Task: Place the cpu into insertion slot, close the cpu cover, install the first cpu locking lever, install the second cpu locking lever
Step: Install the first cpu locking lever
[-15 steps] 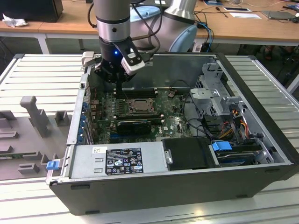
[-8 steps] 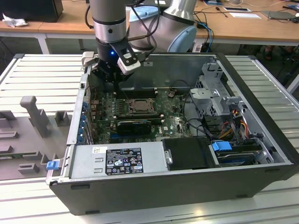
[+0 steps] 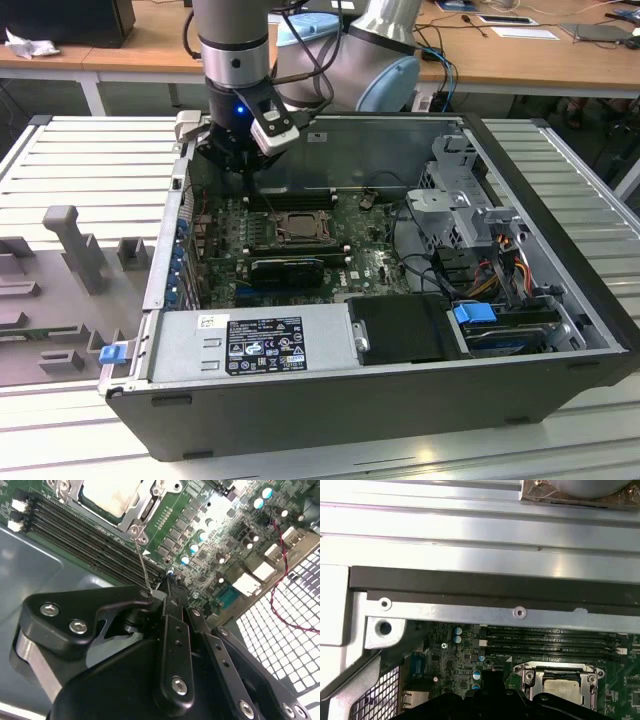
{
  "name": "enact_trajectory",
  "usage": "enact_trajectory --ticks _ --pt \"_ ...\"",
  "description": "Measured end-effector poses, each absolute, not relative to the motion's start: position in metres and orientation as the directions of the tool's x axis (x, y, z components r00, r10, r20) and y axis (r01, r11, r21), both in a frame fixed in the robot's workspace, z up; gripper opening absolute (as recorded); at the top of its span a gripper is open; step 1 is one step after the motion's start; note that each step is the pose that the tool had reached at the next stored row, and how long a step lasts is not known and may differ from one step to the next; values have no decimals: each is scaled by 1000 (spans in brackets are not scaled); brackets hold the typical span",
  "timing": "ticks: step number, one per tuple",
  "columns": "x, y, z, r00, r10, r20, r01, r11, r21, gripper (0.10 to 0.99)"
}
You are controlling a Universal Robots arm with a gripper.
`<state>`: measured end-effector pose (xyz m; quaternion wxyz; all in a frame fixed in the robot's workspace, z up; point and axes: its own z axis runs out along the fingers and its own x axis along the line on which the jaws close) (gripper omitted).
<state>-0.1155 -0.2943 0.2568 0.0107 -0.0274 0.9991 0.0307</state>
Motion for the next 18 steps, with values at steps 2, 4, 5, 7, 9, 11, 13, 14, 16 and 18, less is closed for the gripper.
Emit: enact_trajectory --ticks 2,4,5,7,9,11,13,14,16,18 --pt "-113 -294 257 -998 -54 -23 -55 997 61 106" --pt "-109 -294 257 -998 -54 -23 -55 997 61 106" --pt "-108 -294 257 -998 -54 -23 -55 997 61 106" --pt "-105 -294 257 -998 -54 -23 -55 997 61 106" --pt "-102 -294 257 -998 -54 -23 -55 997 61 106" --pt "-100 -294 257 -998 -54 -23 -55 997 61 106" --pt "-97 -294 257 -998 -54 -23 -55 997 61 106" --pt "-95 -294 257 -998 -54 -23 -55 997 61 106" --pt "-92 -294 257 -998 -54 -23 -55 997 61 106" --pt "-91 -294 257 -998 -54 -23 -55 997 61 106"
